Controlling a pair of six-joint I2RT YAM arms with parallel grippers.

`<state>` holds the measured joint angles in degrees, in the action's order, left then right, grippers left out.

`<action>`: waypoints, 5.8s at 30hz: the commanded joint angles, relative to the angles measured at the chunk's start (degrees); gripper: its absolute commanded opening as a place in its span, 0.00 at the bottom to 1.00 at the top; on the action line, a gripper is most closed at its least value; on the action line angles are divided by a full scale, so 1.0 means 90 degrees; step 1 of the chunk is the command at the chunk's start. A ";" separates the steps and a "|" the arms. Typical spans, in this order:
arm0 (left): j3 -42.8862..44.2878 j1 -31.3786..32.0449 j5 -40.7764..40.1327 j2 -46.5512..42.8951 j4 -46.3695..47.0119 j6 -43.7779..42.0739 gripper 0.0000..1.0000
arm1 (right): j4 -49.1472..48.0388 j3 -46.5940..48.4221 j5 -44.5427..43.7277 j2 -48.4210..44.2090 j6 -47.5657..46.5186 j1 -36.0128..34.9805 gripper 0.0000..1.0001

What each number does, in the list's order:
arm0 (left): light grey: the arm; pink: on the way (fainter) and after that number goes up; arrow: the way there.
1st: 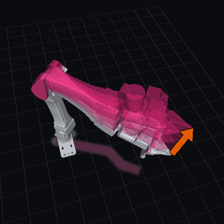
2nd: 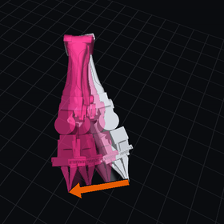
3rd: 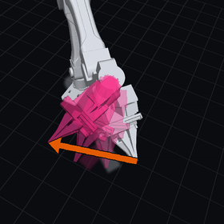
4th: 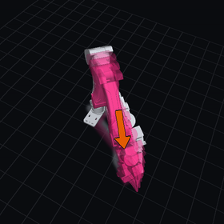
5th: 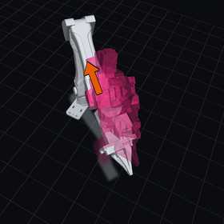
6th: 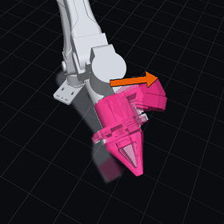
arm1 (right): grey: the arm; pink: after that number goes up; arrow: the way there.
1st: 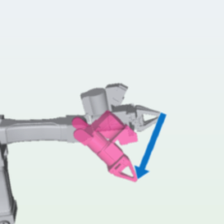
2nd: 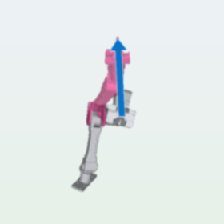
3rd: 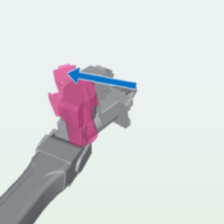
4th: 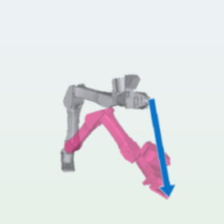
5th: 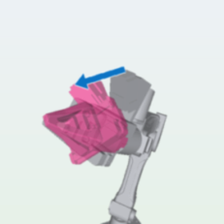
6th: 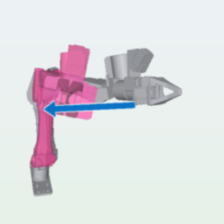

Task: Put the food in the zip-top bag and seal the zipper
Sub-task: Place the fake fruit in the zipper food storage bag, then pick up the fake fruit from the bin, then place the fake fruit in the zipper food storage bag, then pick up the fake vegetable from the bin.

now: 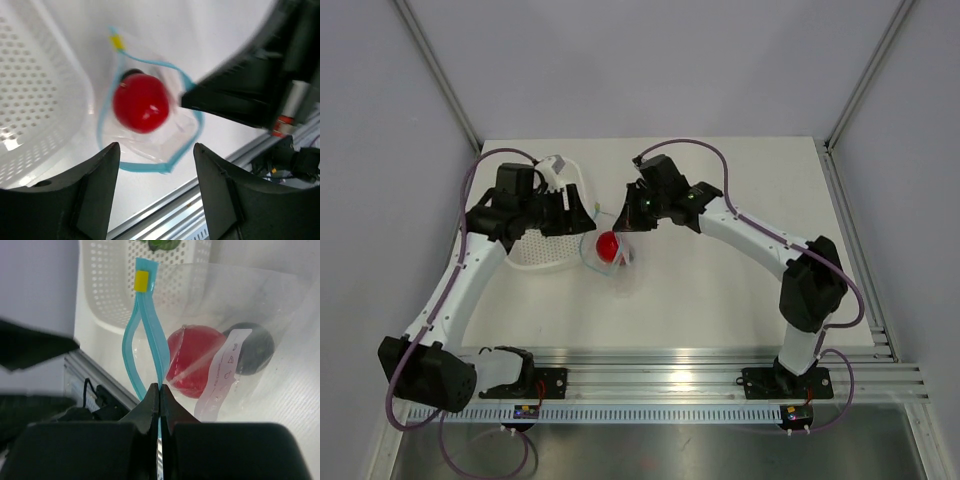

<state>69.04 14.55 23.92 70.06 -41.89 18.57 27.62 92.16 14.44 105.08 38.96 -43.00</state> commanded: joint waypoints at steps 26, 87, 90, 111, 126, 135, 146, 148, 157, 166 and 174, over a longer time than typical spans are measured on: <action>0.0611 -0.1147 -0.2707 0.2069 0.0016 0.0144 0.87 | -0.0002 -0.0396 0.0017 -0.1275 -0.0316 0.0042 0.00; 0.1578 -0.0865 -0.1888 0.1456 -0.0160 0.0134 0.00 | 0.0066 0.0238 -0.0100 -0.0358 -0.0305 0.0042 0.00; 0.1509 -0.0300 -0.1652 0.0840 -0.0403 0.0202 0.00 | -0.0002 0.0355 -0.0061 -0.0221 -0.0267 0.0042 0.00; -0.0043 0.0317 0.0008 -0.0041 0.0328 0.0632 0.00 | -0.0441 -0.0035 0.0183 -0.0357 0.0075 0.0042 0.00; -0.0396 0.0522 -0.0226 0.0477 0.0992 0.0935 0.00 | -0.0539 -0.0103 0.0310 -0.0386 0.0154 0.0032 0.00; 0.0122 0.0542 -0.0401 0.0555 0.0310 0.0535 0.78 | -0.0539 -0.0181 0.0271 -0.0435 0.0124 0.0042 0.00; 0.1529 -0.0355 -0.1614 0.0701 -0.0571 -0.0139 0.80 | -0.0510 -0.0260 0.0193 -0.0542 0.0037 0.0032 0.00; 0.1606 -0.0765 -0.2225 0.1002 -0.0570 -0.0110 0.89 | -0.0500 -0.0289 0.0193 -0.0572 0.0007 0.0042 0.00; 0.2074 -0.1391 -0.3878 0.2565 -0.0209 0.0280 0.95 | -0.0559 -0.0474 0.0310 -0.0660 -0.0129 0.0042 0.00; 0.2670 -0.1909 -0.4297 0.4049 0.0367 0.0642 0.93 | -0.0422 -0.0494 0.0378 -0.0631 -0.0354 0.0032 0.00; 0.3042 -0.2310 -0.3977 0.4881 0.0776 0.1208 0.89 | -0.0529 -0.0474 0.0564 -0.0445 -0.0315 0.0042 0.00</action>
<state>93.97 -5.45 -11.57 112.40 -39.31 26.61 25.10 87.46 17.65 101.89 36.86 -42.59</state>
